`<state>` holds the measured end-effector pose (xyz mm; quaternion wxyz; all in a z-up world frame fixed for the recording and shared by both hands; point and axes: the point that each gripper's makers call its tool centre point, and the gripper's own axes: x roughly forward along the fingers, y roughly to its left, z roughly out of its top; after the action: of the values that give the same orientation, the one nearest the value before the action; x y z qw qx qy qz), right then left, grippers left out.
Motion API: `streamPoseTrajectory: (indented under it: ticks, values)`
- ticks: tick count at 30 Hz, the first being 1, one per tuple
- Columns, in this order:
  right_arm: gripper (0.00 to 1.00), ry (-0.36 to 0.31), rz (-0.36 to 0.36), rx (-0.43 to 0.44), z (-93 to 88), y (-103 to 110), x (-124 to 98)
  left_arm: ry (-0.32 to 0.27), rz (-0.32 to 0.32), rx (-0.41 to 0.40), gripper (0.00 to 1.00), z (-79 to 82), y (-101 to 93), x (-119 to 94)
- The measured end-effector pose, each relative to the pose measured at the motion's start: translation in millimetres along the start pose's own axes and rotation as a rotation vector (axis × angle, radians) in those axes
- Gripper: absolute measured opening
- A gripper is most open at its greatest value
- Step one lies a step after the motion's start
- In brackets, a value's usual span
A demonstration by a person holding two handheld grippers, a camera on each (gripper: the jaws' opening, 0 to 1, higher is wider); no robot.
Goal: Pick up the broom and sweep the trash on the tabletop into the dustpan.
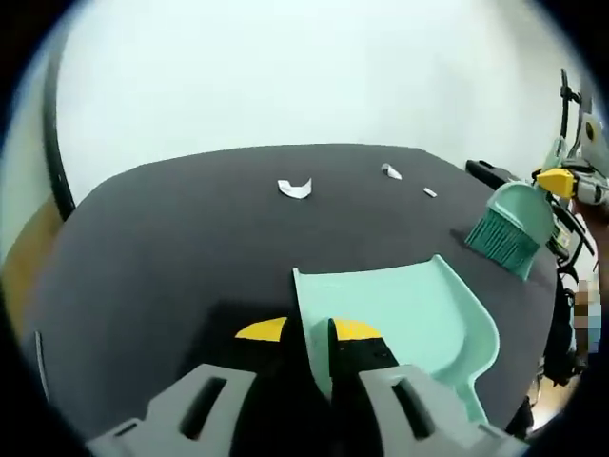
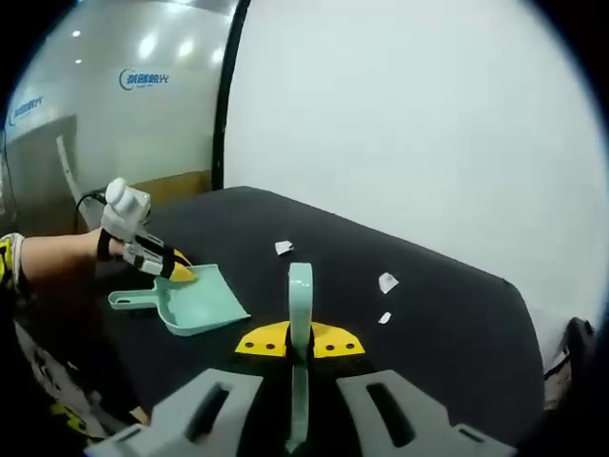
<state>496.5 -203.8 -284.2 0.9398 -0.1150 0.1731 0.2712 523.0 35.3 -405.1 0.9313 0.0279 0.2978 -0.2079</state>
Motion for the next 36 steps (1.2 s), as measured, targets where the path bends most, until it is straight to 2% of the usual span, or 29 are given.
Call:
streamPoseTrajectory:
  ticks: [8,17,20,22,27,31,33,34,36]
  values:
    - [0.05,-0.010,0.022,-0.023,0.3,-3,7,-0.012,-0.055,0.006,0.16,-3.9,-12.8,-16]
    - [0.05,-0.013,0.043,-0.049,2.0,-8,10,-0.016,-0.074,-0.004,0.17,-3.7,-5.9,-14]
    - [0.04,0.008,0.089,0.001,1.5,-3,10,-0.030,-0.094,-0.028,0.18,-6.4,-6.1,-22]
    - [0.04,0.009,0.084,-0.006,3.2,-4,12,-0.035,-0.106,-0.053,0.19,-8.3,-4.1,-25]
    - [0.04,0.011,0.102,-0.010,6.6,-2,15,-0.058,-0.097,-0.057,0.26,-4.4,7.2,-23]
    - [0.04,0.003,0.107,-0.027,14.5,-5,17,-0.116,-0.107,-0.038,0.29,2.4,13.6,-28]
    - [0.04,-0.006,0.122,-0.025,15.8,-3,17,-0.194,-0.134,-0.024,0.30,11.4,13.1,-37]
    - [0.04,-0.044,0.134,-0.030,22.8,-1,18,-0.211,-0.141,-0.021,0.31,12.4,14.2,-41]
    - [0.04,-0.074,0.145,-0.027,35.3,-2,18,-0.253,-0.194,-0.046,0.31,13.4,12.5,-52]
